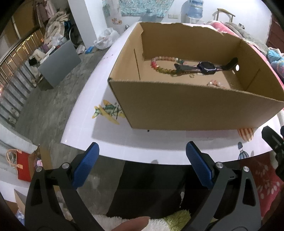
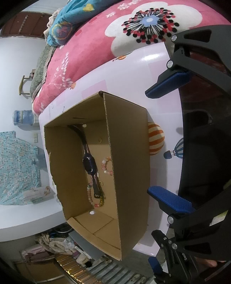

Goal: Organize jewelry

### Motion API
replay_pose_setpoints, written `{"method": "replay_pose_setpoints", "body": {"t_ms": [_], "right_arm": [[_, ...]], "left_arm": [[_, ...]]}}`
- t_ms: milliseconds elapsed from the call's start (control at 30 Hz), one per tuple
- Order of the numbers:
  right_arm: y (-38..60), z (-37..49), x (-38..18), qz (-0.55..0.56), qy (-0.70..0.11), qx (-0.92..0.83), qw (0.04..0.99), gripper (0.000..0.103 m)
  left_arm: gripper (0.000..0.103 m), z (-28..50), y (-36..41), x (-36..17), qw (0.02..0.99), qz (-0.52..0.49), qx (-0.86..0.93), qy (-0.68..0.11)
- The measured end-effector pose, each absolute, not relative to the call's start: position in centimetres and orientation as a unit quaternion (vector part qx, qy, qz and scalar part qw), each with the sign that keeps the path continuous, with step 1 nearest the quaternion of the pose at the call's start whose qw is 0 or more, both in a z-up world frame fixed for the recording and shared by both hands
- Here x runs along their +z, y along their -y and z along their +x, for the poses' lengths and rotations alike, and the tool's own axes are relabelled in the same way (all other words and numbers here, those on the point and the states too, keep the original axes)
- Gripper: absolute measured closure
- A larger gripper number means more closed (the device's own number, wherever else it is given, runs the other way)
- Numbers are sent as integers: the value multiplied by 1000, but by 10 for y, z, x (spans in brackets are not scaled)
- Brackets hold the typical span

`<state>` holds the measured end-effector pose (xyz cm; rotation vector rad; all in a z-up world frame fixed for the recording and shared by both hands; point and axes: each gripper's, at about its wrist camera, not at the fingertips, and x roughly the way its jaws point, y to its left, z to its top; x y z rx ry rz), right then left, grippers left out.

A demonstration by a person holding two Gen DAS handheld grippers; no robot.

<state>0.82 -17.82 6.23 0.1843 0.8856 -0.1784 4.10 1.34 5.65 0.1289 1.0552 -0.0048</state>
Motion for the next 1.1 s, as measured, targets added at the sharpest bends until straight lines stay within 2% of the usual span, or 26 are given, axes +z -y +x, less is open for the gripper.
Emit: {"method": "replay_pose_setpoints", "body": {"t_ms": [1100], "right_arm": [[178,13,57,94,-440,-83,889,7]], "left_arm": [[8,45,-25,44,849,61,18,-524]]}}
